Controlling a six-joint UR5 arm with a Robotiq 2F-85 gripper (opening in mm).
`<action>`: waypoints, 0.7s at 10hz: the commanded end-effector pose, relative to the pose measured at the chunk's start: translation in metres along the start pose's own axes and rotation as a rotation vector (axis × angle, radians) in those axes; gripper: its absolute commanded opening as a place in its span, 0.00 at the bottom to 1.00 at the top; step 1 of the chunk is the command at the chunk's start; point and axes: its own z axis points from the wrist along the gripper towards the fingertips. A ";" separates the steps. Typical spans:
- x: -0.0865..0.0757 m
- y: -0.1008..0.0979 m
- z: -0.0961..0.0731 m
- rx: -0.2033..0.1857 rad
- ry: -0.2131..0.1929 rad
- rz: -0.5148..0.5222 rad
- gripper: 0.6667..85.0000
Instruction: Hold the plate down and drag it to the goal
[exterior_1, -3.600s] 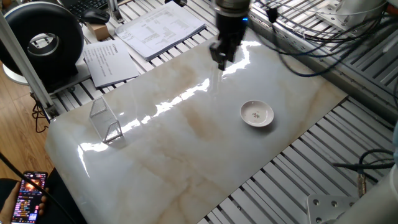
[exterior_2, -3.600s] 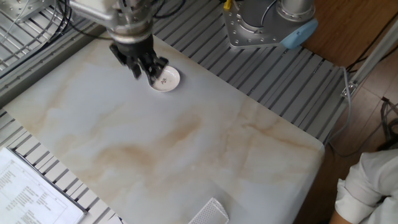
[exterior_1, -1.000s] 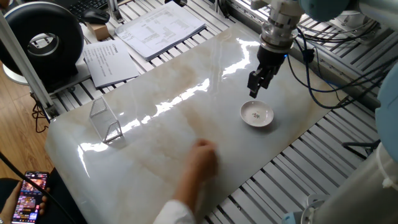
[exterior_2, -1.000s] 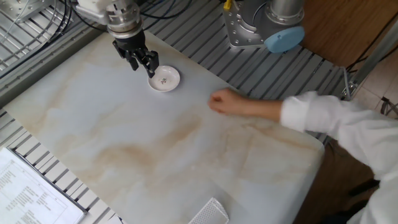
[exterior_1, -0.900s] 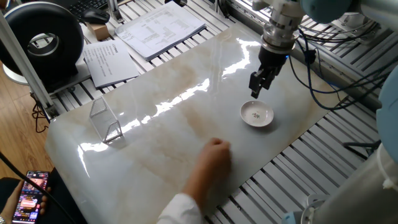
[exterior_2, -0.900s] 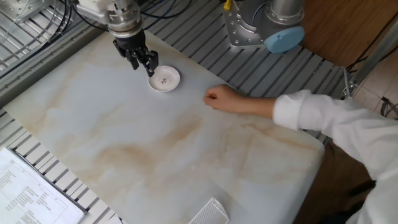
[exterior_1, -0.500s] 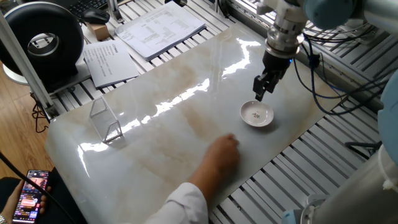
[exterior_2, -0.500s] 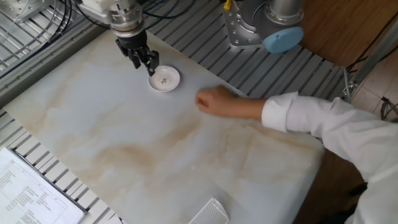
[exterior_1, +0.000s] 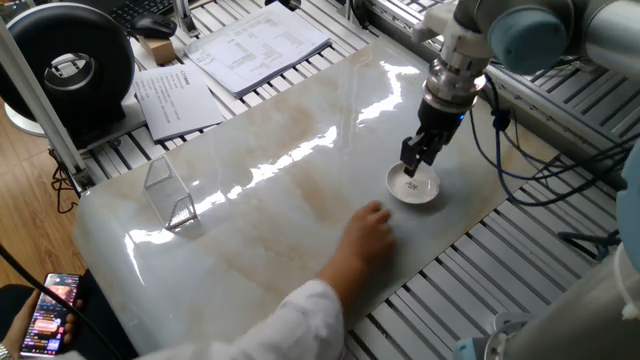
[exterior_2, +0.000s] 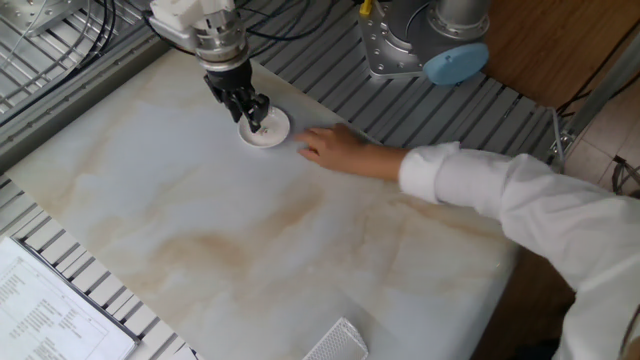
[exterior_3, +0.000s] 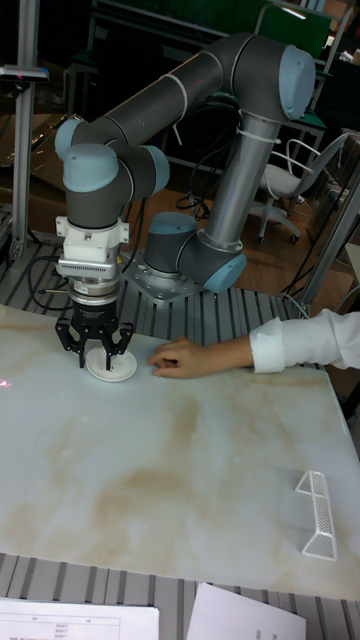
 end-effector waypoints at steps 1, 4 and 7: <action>-0.001 -0.005 -0.001 -0.006 0.006 0.004 0.01; -0.001 -0.006 -0.011 -0.032 0.009 -0.028 0.01; -0.009 0.000 -0.017 0.077 0.023 -0.020 0.01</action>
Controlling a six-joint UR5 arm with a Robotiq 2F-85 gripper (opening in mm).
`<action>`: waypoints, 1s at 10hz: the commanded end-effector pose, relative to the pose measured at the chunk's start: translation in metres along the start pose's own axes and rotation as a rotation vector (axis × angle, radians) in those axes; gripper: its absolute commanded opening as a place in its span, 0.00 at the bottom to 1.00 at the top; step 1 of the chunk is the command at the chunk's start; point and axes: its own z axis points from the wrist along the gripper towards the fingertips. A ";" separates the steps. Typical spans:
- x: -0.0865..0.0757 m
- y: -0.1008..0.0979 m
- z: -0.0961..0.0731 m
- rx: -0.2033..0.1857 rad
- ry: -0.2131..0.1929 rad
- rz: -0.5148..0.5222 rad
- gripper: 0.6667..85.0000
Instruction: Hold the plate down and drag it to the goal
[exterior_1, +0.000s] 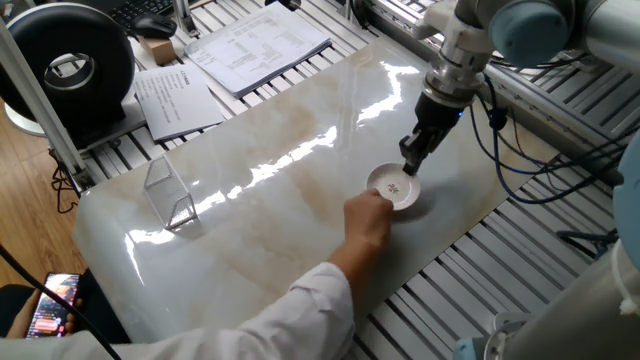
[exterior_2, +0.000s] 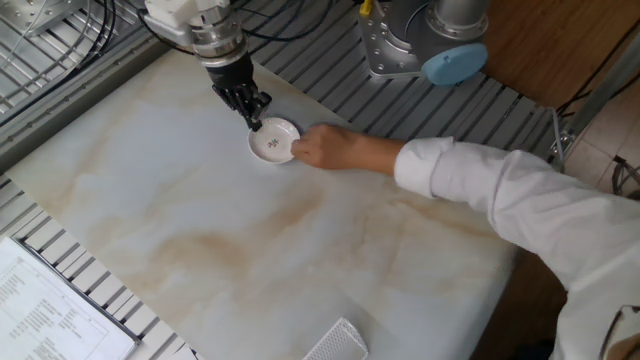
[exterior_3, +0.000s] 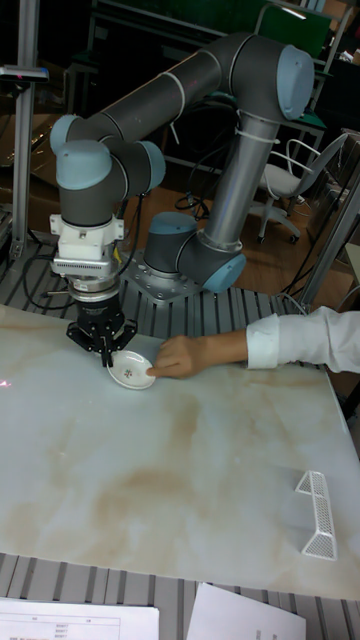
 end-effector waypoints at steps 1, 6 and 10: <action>-0.021 0.028 -0.001 0.071 -0.027 0.010 0.01; -0.033 0.016 -0.022 0.023 -0.026 -0.079 0.01; -0.037 -0.005 -0.029 -0.020 -0.018 -0.120 0.01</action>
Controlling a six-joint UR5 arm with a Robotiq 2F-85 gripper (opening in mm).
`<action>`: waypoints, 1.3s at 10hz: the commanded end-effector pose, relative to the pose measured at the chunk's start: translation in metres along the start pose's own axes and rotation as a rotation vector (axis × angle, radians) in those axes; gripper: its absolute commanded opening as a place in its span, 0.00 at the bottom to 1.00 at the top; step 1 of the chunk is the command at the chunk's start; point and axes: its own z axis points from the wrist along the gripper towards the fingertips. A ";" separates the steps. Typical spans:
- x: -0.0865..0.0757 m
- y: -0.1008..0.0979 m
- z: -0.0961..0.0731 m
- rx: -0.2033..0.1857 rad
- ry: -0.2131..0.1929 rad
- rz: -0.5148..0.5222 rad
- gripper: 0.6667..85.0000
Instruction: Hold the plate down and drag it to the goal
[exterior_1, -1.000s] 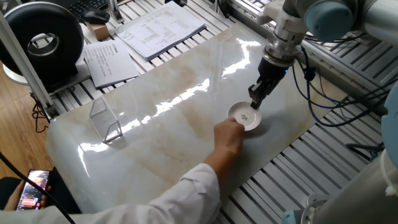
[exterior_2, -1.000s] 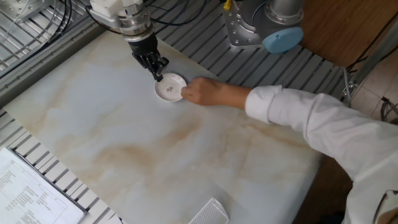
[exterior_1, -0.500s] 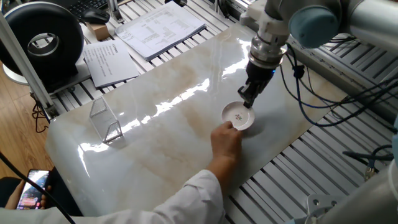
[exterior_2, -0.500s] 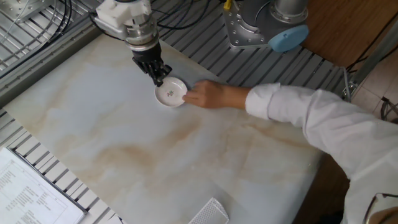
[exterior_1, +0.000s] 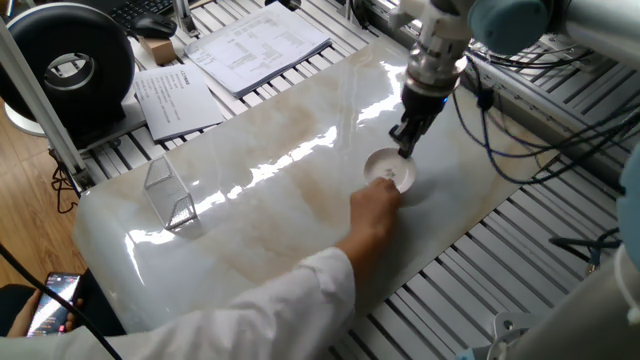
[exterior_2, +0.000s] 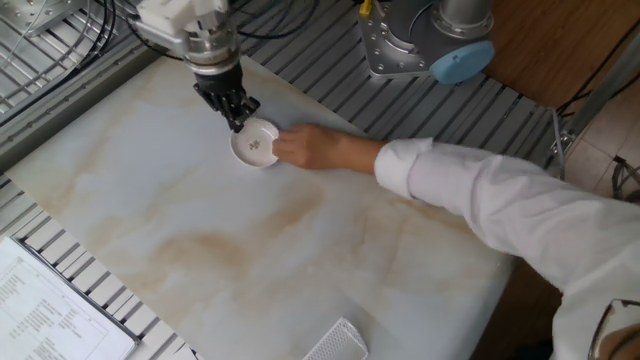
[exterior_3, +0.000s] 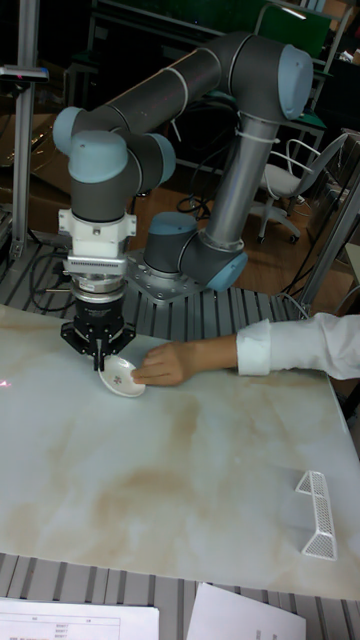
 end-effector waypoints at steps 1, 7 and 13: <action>-0.008 -0.008 -0.002 -0.013 -0.012 -0.021 0.01; -0.004 -0.006 -0.009 -0.074 0.004 -0.025 0.01; -0.023 0.015 0.004 -0.078 -0.032 -0.018 0.69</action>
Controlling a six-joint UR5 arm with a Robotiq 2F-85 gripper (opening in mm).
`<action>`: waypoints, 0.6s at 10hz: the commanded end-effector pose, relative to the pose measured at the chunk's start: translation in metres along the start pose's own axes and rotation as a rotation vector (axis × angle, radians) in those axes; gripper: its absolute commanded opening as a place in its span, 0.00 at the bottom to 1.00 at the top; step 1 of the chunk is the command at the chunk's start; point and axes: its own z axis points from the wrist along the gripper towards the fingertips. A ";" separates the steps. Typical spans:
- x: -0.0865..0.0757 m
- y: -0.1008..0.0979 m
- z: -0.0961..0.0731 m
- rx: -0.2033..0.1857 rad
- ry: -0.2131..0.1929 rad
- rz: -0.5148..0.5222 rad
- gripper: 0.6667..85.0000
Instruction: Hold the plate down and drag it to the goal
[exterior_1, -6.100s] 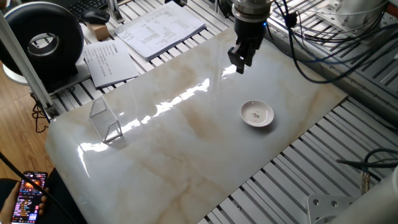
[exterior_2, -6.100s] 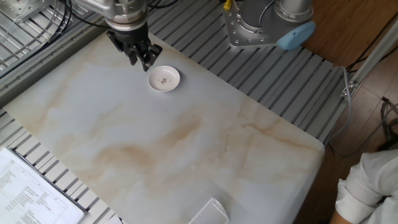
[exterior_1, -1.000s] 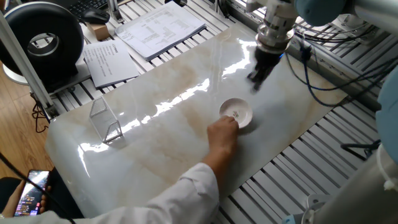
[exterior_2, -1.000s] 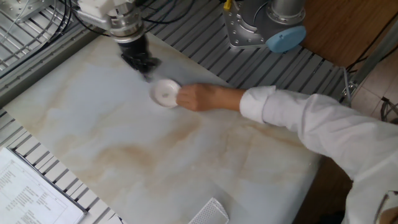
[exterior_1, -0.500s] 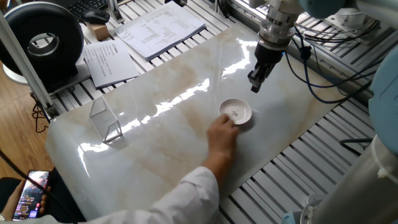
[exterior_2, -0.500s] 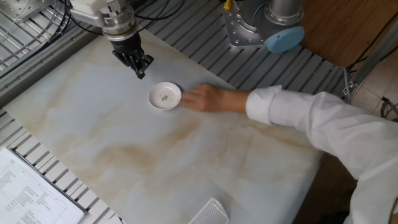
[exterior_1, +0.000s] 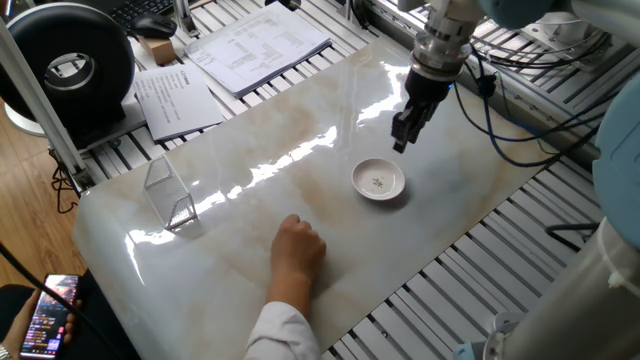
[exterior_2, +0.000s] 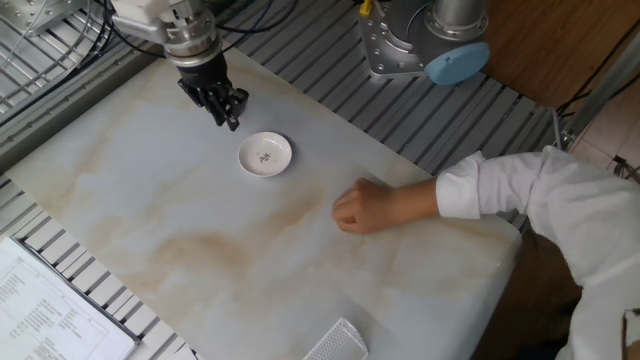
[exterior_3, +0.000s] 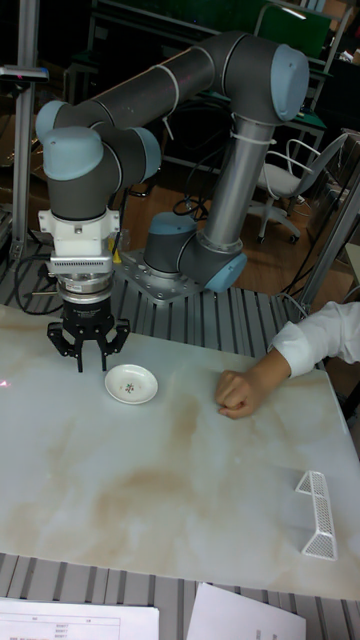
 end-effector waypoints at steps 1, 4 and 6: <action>-0.010 0.011 0.010 -0.008 -0.022 0.019 0.66; -0.008 0.015 0.026 -0.012 -0.027 0.049 0.58; -0.005 0.018 0.027 -0.014 -0.022 0.069 0.55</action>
